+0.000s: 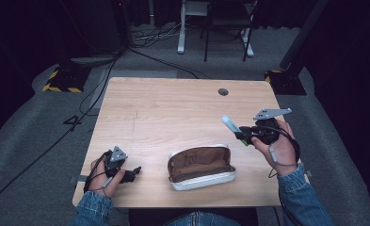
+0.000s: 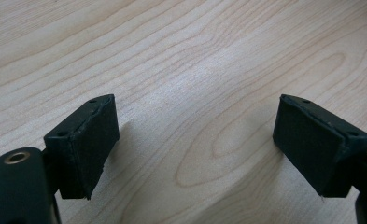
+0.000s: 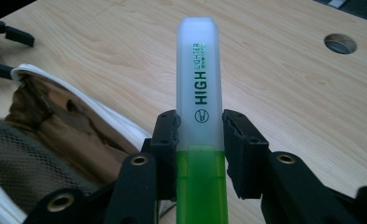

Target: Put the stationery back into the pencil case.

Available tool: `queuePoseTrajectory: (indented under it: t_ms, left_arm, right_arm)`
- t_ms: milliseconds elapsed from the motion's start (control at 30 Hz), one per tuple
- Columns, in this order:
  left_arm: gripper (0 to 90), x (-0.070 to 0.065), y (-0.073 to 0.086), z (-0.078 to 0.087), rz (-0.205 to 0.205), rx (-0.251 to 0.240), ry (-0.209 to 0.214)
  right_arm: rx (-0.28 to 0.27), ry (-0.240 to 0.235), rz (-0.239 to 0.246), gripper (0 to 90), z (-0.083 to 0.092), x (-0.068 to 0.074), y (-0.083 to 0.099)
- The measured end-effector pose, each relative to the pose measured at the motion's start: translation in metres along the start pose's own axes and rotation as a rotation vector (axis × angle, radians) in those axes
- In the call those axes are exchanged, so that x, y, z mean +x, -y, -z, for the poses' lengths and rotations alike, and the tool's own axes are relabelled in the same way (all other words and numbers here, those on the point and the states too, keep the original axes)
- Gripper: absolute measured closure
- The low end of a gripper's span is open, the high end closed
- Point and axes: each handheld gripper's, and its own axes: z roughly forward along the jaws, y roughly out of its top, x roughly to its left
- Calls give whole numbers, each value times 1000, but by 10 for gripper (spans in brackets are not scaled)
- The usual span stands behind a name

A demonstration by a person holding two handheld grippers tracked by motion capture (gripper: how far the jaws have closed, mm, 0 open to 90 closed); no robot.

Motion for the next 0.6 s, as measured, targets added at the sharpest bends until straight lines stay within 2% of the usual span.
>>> queuePoseTrajectory:
  t_ms: [267,600]
  left_arm:
    - [146,0,0,0,-2,0,-1]
    - [146,0,0,0,-2,0,-1]
  right_arm:
    - [22,-59,54,671,-3,20,-5]
    - [41,-160,102,670,-8,42,-8]
